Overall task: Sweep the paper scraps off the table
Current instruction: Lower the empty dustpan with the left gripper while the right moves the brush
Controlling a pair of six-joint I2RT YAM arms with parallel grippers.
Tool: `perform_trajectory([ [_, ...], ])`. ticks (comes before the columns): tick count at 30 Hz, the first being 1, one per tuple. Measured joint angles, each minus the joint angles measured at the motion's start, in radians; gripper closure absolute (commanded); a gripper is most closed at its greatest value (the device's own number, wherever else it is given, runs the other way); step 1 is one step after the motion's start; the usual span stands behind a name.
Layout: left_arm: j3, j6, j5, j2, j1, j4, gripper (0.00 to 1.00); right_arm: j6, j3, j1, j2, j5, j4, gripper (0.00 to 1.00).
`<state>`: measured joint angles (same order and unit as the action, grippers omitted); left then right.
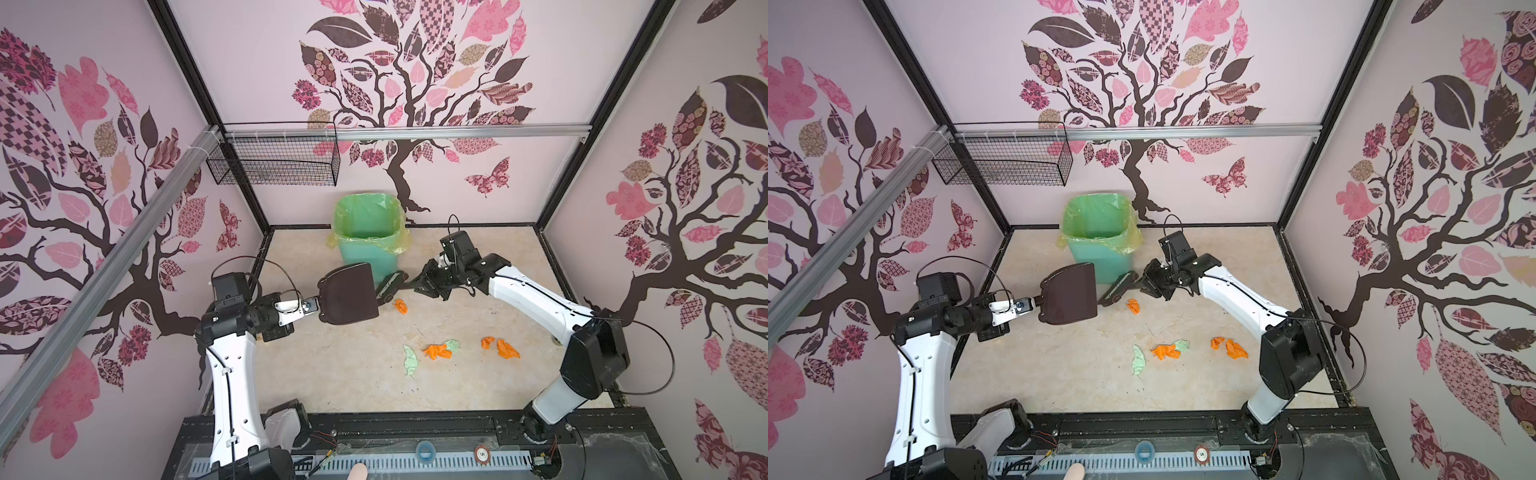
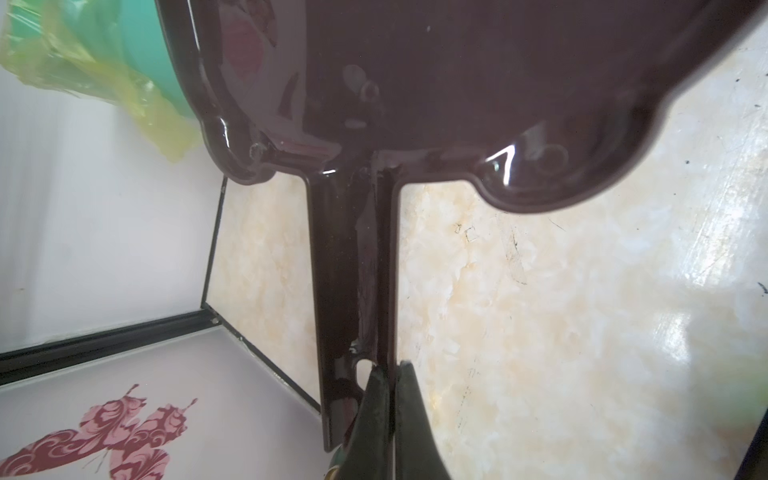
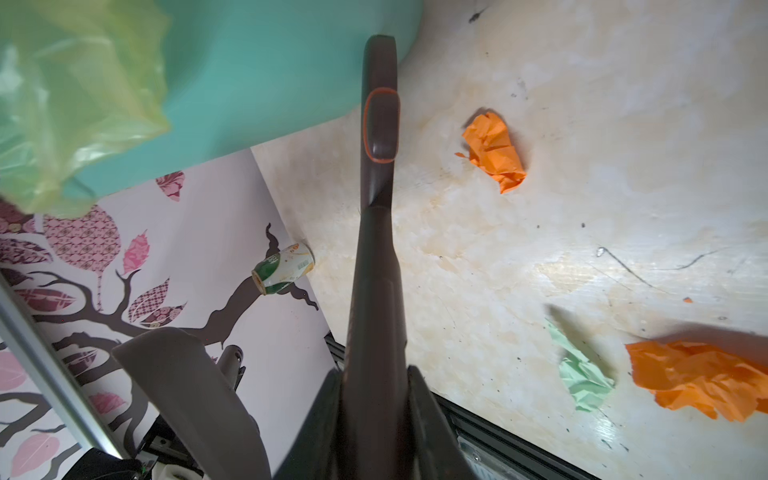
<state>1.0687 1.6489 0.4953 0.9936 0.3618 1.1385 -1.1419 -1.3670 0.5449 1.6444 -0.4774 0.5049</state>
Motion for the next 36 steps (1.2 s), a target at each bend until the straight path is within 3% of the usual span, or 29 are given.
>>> perform_trajectory([
  [9, -0.026, 0.014, 0.008, 0.021, 0.035, -0.041, 1.0, 0.076, 0.117, -0.029, -0.08, 0.021, 0.09, 1.0],
  [17, -0.037, 0.019, 0.022, 0.024, 0.037, -0.053, 1.0, 0.142, 0.213, -0.03, -0.329, 0.09, 0.359, 1.0],
  [21, -0.05, 0.019, 0.032, 0.031, 0.037, -0.066, 1.0, 0.204, 0.172, -0.03, -0.387, 0.116, 0.496, 1.0],
  [28, -0.052, 0.009, 0.033, 0.049, 0.037, -0.075, 1.0, 0.385, -0.113, 0.007, -0.327, 0.0, 0.57, 1.0],
  [32, -0.052, 0.003, 0.029, 0.049, 0.037, -0.076, 1.0, 0.5, -0.253, 0.163, -0.199, 0.01, 0.631, 1.0],
  [36, -0.052, 0.003, 0.018, 0.049, 0.037, -0.076, 1.0, 0.577, -0.237, 0.293, -0.08, 0.015, 0.677, 1.0],
])
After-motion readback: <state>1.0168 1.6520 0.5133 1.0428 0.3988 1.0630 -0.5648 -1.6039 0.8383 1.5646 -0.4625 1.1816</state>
